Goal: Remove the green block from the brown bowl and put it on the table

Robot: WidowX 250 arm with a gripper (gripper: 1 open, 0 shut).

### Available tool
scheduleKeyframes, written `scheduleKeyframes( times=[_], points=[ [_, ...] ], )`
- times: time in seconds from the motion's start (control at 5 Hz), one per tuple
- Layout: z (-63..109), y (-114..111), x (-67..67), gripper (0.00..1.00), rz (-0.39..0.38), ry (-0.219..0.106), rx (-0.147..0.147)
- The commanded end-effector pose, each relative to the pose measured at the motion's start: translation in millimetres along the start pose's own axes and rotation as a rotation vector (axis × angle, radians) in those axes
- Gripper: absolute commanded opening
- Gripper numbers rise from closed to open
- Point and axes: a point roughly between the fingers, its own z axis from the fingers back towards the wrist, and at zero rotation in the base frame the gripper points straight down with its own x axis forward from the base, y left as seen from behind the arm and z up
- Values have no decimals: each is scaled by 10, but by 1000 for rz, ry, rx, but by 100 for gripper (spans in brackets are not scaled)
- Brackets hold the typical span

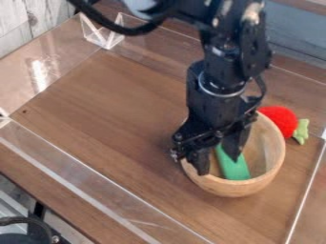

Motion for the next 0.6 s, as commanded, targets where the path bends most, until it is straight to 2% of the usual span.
scheduleKeyframes(
  times=[0.0,0.2,0.4],
  points=[
    [159,-83,83,0,21,-18,-41],
    [421,-139,51,0,-64,-31,-69],
    [733,-187,132,0,-133,-32,-99]
  ],
)
